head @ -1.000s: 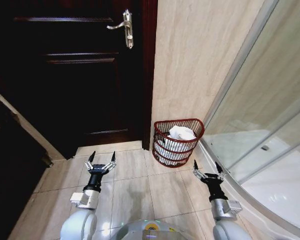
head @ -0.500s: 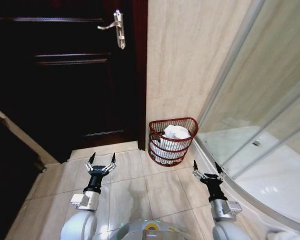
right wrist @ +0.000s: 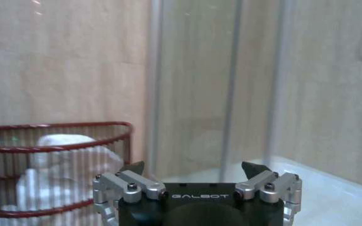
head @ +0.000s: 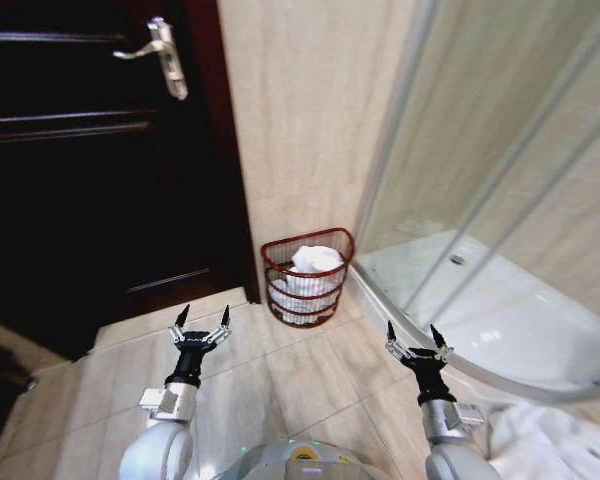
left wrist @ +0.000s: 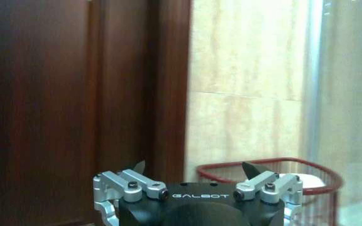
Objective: Discard the used towel into the hamper.
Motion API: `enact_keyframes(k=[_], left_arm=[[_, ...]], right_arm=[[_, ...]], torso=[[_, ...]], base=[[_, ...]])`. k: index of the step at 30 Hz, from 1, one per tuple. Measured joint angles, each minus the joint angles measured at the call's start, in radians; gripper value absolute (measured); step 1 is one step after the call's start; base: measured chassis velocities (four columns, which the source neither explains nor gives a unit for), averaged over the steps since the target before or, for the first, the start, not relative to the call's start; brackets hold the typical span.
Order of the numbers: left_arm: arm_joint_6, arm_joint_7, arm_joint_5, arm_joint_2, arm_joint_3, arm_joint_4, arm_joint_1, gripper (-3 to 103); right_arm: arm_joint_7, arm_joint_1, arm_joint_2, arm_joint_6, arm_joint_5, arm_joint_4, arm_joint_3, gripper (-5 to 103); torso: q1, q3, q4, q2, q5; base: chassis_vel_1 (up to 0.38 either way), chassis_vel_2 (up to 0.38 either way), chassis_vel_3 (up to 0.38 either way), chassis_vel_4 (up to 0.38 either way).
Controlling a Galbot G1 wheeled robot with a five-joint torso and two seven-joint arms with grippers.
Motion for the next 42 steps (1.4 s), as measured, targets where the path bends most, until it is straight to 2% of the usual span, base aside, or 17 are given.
enact_keyframes(k=[23, 28, 42], left_arm=[[-0.012, 0.000, -0.001, 0.001, -0.003, 0.014, 0.001, 100], [-0.030, 0.001, -0.005, 0.001, -0.004, 0.017, -0.001, 100], [-0.033, -0.002, -0.005, -0.002, 0.000, 0.020, 0.000, 100]], right_arm=[[0.010, -0.004, 0.004, -0.007, -0.002, 0.006, -0.007, 100], [0.010, -0.003, 0.006, -0.004, -0.004, 0.005, -0.010, 100], [0.010, -0.005, 0.006, 0.015, -0.003, -0.005, -0.008, 100]], torso=[[0.000, 0.001, 0.0000, 0.001, -0.0001], [0.000, 0.001, -0.0001, 0.001, -0.0002], [0.000, 0.001, 0.0001, 0.001, 0.0001]], base=[[-0.122, -0.131, -0.116, -0.121], [-0.201, -0.215, -0.038, -0.040], [-0.173, -0.175, 0.129, 0.135]])
